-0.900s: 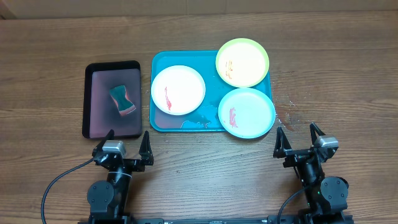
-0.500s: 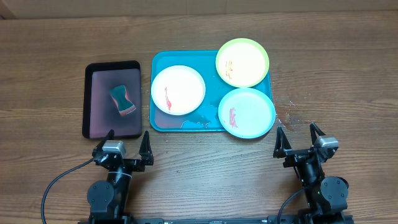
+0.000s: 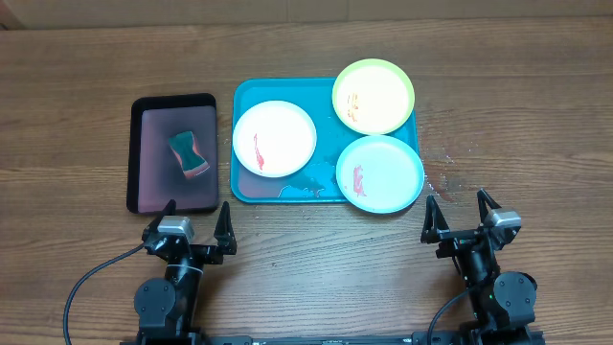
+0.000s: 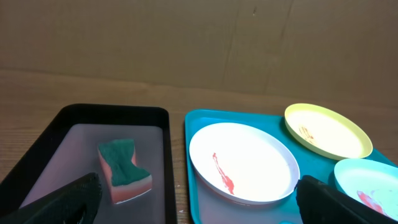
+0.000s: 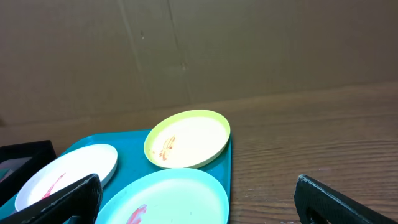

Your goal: Clean dirty plates on tray and stack at the side

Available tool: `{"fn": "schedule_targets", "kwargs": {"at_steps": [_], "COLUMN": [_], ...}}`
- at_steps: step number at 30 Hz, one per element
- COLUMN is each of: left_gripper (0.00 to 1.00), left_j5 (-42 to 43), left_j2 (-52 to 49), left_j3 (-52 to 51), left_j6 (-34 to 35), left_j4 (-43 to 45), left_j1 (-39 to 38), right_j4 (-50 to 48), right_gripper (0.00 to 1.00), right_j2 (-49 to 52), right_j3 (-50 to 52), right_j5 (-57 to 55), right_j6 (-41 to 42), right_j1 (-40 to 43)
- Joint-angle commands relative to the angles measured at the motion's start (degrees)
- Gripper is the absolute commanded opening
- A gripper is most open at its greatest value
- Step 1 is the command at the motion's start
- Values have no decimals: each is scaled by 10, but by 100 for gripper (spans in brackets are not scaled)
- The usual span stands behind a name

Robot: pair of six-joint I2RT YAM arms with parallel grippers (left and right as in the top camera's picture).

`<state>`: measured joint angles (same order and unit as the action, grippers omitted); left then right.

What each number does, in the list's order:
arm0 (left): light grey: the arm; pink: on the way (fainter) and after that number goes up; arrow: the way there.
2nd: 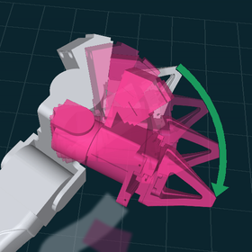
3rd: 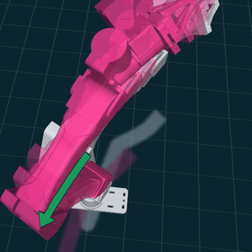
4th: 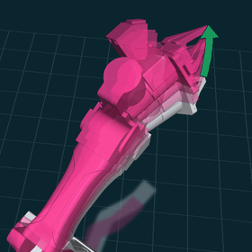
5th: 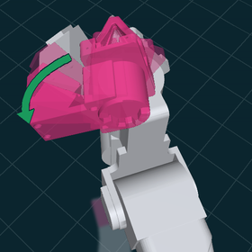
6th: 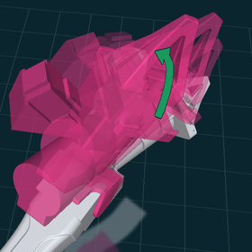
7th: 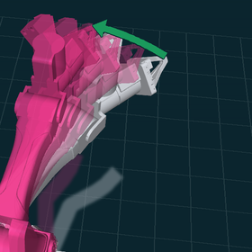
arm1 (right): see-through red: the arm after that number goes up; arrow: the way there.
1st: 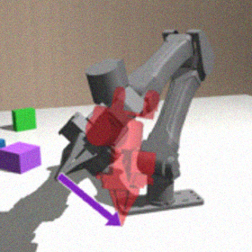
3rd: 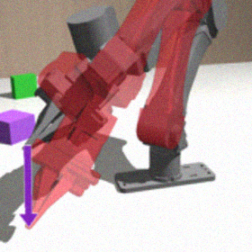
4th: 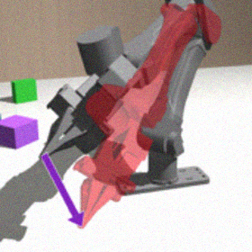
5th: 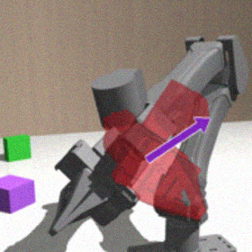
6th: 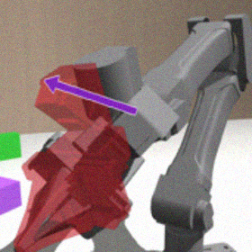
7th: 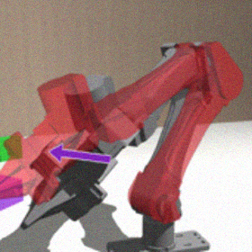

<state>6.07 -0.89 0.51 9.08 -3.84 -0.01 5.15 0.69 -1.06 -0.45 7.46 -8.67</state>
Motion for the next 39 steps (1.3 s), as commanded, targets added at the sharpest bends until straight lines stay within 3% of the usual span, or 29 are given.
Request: {"fn": "schedule_targets", "kwargs": {"at_steps": [1, 27, 34, 39], "left_gripper": [100, 100, 100, 100], "left_j5": [10, 19, 27, 23], "left_j2": [6, 6, -6, -69], "left_j3": [-2, 7, 123, 227], "left_j6": [8, -13, -76, -79], "left_j4": [0, -7, -100, -163], "left_j1": [-4, -4, -4, -4], "right_j4": [-5, -27, -25, 6], "right_gripper": [100, 100, 100, 100], "right_j2": [-5, -5, -5, 4], "right_j3": [6, 5, -56, -116], "right_j5": [-3, -10, -9, -8], "right_j6": [0, -5, -18, -17], "right_j1": [-3, -3, -3, -3]}}
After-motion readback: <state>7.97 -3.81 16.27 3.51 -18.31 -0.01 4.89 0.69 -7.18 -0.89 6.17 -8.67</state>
